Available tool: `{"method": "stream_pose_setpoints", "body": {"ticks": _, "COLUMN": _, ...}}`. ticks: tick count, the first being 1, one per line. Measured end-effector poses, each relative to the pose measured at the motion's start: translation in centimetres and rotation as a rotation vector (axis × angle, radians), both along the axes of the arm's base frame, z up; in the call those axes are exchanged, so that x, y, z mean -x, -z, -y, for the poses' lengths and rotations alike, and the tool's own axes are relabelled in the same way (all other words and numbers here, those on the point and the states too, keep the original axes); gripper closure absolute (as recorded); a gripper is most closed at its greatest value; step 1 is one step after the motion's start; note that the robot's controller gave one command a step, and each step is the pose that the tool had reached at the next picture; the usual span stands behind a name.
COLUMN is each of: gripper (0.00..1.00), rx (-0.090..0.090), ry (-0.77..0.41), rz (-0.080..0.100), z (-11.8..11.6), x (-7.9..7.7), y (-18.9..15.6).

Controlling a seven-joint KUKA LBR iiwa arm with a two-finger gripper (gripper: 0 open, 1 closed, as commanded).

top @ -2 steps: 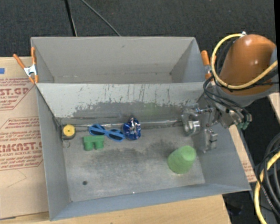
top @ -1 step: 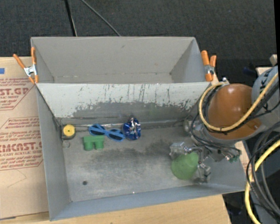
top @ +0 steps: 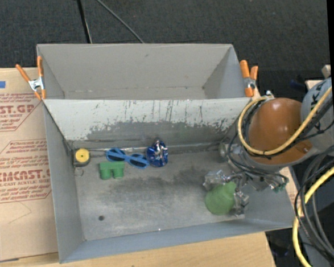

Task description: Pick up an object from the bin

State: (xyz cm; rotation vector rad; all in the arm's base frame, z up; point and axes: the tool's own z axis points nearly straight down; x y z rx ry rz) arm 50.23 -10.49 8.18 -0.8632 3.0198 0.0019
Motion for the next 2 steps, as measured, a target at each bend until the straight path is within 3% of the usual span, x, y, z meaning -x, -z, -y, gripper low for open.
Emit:
{"method": "stream_pose_setpoints", "body": {"ticks": 1, "gripper": 1.0, "rx": 0.004, "ry": -0.881, "rz": 0.006, "z": -8.7, "x": -1.7, "y": 0.0}}
{"method": "stream_pose_setpoints", "body": {"ticks": 2, "gripper": 1.0, "rx": 0.004, "ry": -1.0, "rz": 0.008, "z": -8.6, "x": -1.1, "y": -14.7}}
